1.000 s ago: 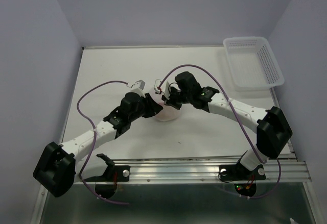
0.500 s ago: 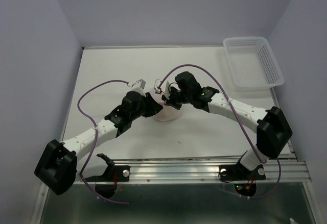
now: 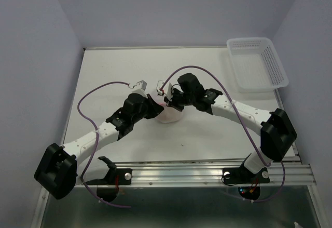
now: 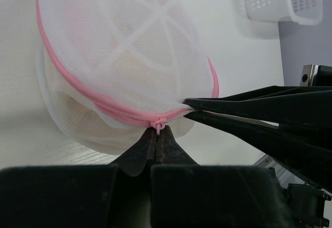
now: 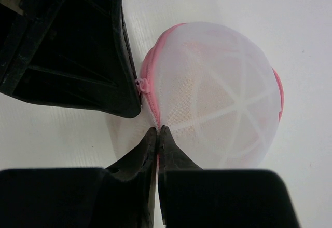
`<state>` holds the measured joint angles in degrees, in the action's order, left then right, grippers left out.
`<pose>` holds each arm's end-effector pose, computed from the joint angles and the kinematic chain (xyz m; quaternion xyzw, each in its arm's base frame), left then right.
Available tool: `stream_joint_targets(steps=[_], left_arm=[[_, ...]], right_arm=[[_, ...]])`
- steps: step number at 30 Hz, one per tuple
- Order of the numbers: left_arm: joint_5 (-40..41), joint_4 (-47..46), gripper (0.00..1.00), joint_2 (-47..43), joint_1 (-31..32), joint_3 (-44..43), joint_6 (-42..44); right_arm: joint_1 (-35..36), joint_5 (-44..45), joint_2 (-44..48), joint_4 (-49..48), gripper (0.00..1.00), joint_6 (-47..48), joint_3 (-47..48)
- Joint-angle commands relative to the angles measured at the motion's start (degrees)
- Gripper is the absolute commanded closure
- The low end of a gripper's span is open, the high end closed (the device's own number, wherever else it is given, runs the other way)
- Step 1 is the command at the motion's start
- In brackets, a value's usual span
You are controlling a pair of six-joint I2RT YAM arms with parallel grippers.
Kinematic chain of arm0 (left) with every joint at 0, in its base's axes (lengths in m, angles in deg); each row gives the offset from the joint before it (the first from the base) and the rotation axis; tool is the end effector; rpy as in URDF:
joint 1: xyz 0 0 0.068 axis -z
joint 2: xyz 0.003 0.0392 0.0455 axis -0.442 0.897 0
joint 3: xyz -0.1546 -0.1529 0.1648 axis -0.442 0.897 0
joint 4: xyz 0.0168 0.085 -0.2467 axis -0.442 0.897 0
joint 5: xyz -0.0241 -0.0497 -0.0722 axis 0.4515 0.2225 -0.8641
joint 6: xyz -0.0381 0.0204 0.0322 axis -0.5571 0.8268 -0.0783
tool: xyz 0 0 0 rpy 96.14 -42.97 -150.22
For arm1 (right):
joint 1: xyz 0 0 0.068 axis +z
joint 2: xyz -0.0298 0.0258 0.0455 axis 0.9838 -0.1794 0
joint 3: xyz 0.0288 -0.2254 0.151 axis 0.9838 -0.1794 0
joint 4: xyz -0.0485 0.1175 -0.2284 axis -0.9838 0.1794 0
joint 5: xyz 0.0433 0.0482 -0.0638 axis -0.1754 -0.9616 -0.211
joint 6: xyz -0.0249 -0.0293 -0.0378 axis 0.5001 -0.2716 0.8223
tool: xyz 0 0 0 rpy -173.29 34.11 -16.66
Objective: Place the bra in the laundry bag and zip it closed
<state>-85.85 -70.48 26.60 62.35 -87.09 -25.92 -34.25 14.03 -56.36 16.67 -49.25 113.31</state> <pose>0.2031 -0.1520 0.2422 -0.0235 0.8124 -0.3961 0.4272 0.2452 0.2651 0.2768 -0.5911 0.6627 0.2073 0.4104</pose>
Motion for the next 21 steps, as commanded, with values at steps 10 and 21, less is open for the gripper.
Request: stream_joint_targets(steps=[10, 21], left_arm=[[10.9, 8.4, 1.0, -7.7, -0.5, 0.2, -1.1], [13.2, 10.2, 1.0, -5.2, -4.8, 0.8, -1.3]], right_arm=[[-2.1, 6.0, 3.6, -3.3, 0.98, 10.8, -3.2], [-5.1, 1.3, 5.5, -3.9, 0.98, 18.8, -7.4]])
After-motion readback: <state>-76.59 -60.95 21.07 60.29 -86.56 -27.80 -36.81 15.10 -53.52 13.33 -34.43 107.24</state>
